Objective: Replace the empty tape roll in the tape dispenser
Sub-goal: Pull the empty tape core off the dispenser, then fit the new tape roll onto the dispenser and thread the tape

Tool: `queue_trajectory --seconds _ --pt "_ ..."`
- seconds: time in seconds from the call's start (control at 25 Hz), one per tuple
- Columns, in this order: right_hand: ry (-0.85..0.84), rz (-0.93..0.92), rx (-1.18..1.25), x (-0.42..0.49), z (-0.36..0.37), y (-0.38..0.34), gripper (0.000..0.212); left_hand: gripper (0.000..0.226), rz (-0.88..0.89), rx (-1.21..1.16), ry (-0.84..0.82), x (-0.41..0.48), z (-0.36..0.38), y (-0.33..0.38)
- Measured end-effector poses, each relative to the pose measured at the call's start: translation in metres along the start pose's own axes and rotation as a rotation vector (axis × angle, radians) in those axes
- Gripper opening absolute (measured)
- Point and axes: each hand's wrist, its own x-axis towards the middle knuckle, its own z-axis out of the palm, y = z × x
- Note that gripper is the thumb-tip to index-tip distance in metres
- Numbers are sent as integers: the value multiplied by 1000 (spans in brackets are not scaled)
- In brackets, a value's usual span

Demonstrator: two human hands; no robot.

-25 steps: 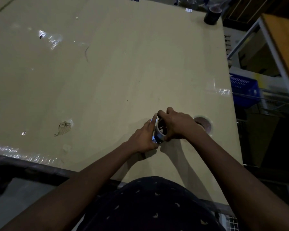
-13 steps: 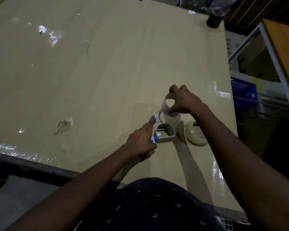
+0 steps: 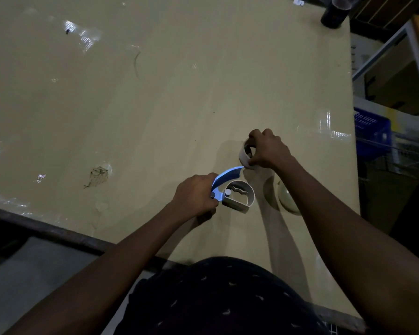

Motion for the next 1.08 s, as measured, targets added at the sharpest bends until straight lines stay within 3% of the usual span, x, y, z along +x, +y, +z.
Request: queue_trajectory --seconds 0.16,0.28,0.52,0.76,1.08 --pt "-11 -4 18 -1 -1 0 78 49 14 -5 7 4 3 0" --pt "-46 20 63 -6 -8 2 93 52 42 29 16 7 6 -2" --pt "51 235 171 -52 -18 41 102 76 28 126 78 5 12 -5" --pt "-58 362 207 -88 5 69 111 62 112 70 108 12 20 6" --pt "14 419 277 -107 14 74 109 62 209 54 54 19 19 13"
